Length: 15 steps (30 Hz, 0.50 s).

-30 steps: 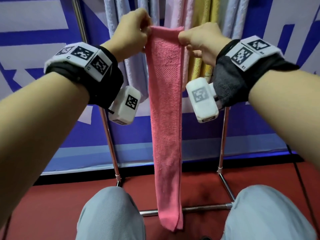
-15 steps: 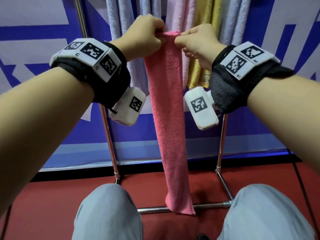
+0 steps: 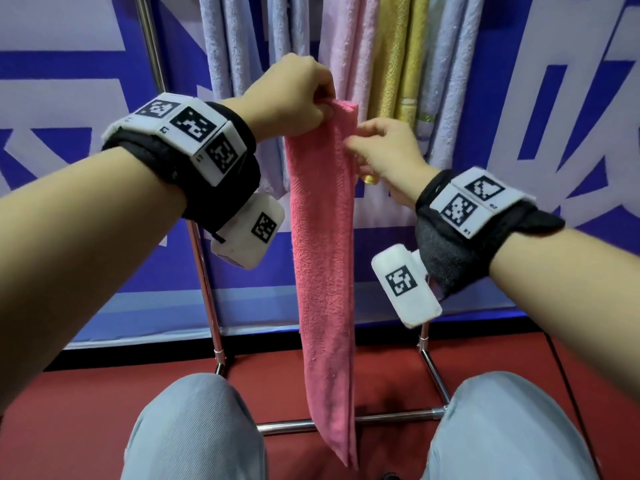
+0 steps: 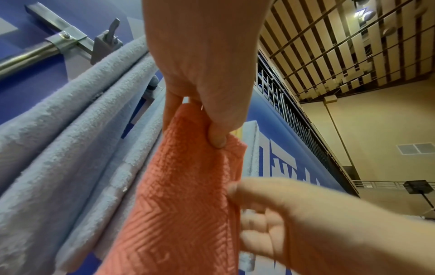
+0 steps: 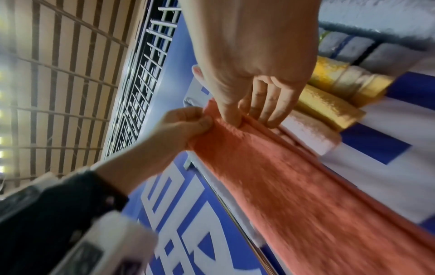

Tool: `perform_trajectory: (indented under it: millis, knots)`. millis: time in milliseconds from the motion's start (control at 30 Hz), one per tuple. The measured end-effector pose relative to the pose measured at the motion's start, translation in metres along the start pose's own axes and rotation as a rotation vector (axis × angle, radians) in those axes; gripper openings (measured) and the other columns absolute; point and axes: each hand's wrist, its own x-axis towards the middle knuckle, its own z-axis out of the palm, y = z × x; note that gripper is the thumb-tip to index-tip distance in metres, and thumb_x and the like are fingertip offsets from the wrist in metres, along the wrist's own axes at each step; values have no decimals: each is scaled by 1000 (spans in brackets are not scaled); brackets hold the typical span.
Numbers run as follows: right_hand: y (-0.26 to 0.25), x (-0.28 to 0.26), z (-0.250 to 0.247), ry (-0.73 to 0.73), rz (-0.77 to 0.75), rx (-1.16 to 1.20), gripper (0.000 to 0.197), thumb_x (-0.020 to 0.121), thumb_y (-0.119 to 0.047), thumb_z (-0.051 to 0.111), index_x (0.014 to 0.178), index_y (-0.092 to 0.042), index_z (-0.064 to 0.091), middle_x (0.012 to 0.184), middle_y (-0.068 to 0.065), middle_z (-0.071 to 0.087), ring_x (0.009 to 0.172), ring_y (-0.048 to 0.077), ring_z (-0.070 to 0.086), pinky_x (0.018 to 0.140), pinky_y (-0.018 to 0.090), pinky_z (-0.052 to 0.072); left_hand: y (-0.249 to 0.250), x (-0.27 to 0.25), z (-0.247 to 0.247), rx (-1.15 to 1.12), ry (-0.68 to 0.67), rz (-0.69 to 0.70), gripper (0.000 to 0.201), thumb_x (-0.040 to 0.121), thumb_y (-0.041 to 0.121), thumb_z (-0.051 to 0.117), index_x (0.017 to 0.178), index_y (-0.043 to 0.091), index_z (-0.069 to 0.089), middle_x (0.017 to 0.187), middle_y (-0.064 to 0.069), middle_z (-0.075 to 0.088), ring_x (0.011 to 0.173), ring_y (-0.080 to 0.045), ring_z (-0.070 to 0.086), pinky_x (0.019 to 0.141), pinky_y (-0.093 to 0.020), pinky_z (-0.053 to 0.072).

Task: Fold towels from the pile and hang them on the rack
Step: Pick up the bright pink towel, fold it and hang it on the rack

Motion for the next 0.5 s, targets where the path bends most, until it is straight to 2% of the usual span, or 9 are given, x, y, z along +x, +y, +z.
perform_trajectory:
  millis: [67, 133, 233, 300, 400, 500]
  knots:
    - [19, -10, 3, 20, -2, -39, 22, 78, -3, 66, 92, -11, 53, 74, 3, 55, 69, 20, 55, 64, 35, 51, -1, 1, 0, -1, 9, -14, 24, 86, 11, 58, 106, 3, 67, 105, -15, 67, 99, -29, 60, 78, -28, 41]
    - [41, -26, 6, 66, -7, -86, 34, 73, -3, 69, 96, -13, 46, 74, -4, 51, 70, 15, 52, 72, 39, 50, -2, 1, -1, -3, 25, -29, 24, 86, 11, 57, 106, 3, 67, 104, -15, 67, 98, -29, 60, 78, -28, 41]
    - [75, -54, 7, -27, 33, -178, 39, 74, -3, 70, 97, -11, 40, 76, -4, 49, 68, 13, 50, 74, 37, 49, -4, -1, -4, -3, 64, -38, 24, 87, 10, 56, 108, 3, 66, 106, -16, 67, 101, -31, 59, 82, -32, 43]
    - [91, -69, 7, -112, 69, -237, 35, 76, -3, 70, 94, -10, 41, 77, -1, 51, 68, 16, 51, 69, 32, 47, -5, -1, -5, -6, 94, -35, 26, 87, 8, 54, 110, 3, 66, 108, -16, 67, 104, -32, 59, 85, -34, 43]
    - [104, -78, 10, -96, 27, -276, 28, 76, -1, 66, 83, -13, 43, 72, -1, 51, 60, 11, 46, 63, 28, 42, -5, -1, -7, -28, 117, -45, 27, 87, 8, 54, 110, 4, 66, 110, -16, 67, 105, -30, 59, 87, -34, 45]
    - [108, -82, 13, -53, -64, -325, 23, 75, 1, 63, 76, -17, 48, 82, 4, 54, 66, 11, 48, 68, 27, 43, -5, -1, -6, -34, 116, -59, 27, 87, 8, 54, 111, 5, 66, 111, -15, 67, 106, -30, 59, 89, -35, 47]
